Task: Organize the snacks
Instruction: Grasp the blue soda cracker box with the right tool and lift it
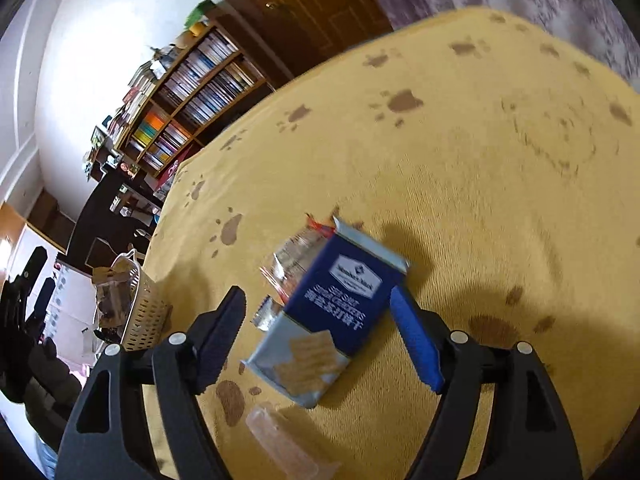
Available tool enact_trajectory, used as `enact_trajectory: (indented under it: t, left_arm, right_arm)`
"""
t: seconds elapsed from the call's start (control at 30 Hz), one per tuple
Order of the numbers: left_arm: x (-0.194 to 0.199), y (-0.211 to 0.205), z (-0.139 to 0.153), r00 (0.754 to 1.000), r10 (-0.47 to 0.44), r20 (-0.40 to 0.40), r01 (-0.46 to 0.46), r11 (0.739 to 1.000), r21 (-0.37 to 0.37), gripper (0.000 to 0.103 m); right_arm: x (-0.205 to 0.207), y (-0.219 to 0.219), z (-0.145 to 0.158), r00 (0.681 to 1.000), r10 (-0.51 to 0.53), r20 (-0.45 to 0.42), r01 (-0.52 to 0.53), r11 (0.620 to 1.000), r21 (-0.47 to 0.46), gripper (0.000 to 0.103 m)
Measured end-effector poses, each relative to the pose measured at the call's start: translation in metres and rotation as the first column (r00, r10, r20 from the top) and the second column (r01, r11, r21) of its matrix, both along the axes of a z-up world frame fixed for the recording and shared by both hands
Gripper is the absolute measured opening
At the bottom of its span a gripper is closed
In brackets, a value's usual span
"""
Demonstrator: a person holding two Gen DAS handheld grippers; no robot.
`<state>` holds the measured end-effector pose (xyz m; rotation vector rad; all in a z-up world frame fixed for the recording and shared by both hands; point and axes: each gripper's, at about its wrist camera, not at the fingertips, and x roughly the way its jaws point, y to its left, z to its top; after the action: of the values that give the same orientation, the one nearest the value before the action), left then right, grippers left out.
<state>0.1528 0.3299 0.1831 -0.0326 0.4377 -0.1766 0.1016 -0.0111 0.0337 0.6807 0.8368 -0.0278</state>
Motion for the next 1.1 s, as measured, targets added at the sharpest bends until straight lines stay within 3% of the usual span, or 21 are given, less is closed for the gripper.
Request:
enact_trajectory:
  t: [0.27, 0.67, 0.8, 1.1]
  left_arm:
    - [0.001, -0.002, -0.002, 1.0, -0.007, -0.006, 0.007, 1.0, 0.005, 0.098]
    - [0.003, -0.005, -0.007, 1.0, -0.018, -0.017, 0.019, 1.0, 0.017, 0.098]
    - [0.003, -0.008, -0.009, 1.0, -0.022, -0.021, 0.023, 0.999, 0.023, 0.098]
    - [0.003, -0.022, -0.015, 0.998, -0.043, -0.035, 0.045, 0.997, 0.055, 0.098]
  right_arm:
    - [0.006, 0.011, -0.012, 0.999, 0.014, -0.034, -0.014, 1.0, 0.003, 0.079]
    - [0.026, 0.044, -0.02, 0.996, 0.03, -0.087, -0.05, 0.972, -0.231, 0.081]
    - [0.026, 0.051, -0.02, 0.994, 0.06, -0.096, -0.088, 0.945, -0.316, 0.076]
    - [0.007, 0.031, -0.02, 0.992, 0.078, -0.099, -0.107, 0.937, -0.334, 0.057]
